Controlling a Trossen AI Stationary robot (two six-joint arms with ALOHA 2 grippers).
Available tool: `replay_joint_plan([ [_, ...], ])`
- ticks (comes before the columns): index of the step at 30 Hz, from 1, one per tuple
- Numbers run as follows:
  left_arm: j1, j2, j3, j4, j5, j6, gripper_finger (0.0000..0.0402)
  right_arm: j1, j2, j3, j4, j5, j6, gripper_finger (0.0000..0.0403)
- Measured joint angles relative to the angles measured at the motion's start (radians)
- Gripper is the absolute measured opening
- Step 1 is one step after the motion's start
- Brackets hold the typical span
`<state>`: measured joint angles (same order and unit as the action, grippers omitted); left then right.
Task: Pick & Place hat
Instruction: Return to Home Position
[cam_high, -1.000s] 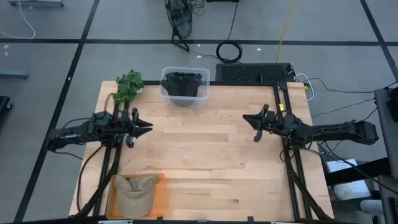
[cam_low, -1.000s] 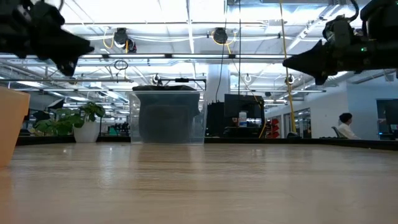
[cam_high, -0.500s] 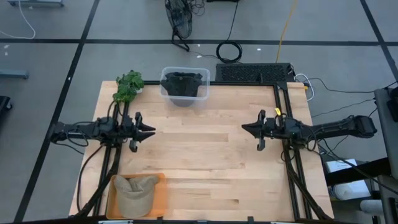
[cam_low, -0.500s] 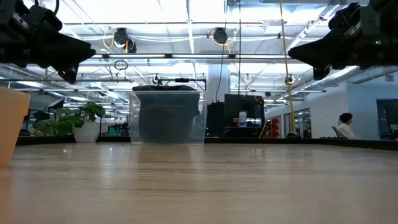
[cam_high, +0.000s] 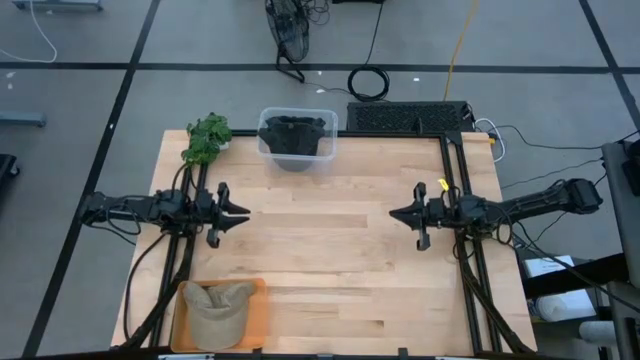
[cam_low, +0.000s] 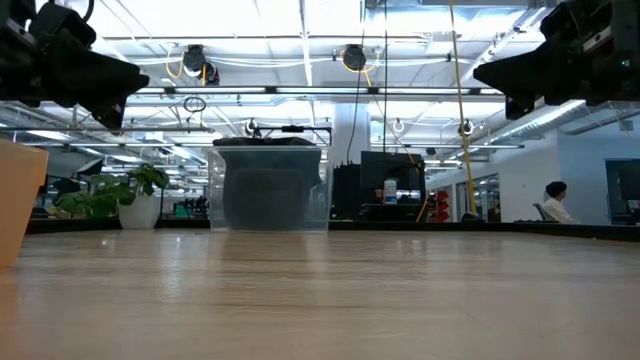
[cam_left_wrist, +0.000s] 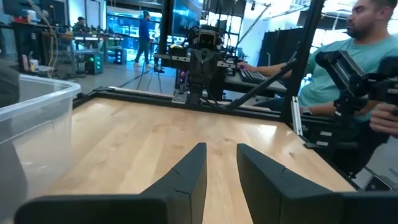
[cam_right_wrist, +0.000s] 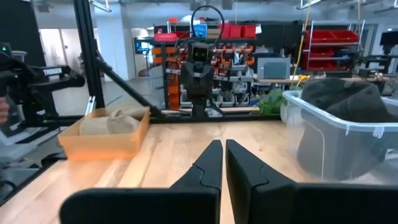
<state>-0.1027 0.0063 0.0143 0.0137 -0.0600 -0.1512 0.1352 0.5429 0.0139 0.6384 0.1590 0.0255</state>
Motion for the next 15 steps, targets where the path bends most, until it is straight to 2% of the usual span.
replay_joint_plan([
  [15, 0.003, 0.0, -0.001, -0.001, -0.002, 0.136, 0.0097, 0.0, -0.016, 0.0, -0.141, 0.004, 0.046, 0.0],
])
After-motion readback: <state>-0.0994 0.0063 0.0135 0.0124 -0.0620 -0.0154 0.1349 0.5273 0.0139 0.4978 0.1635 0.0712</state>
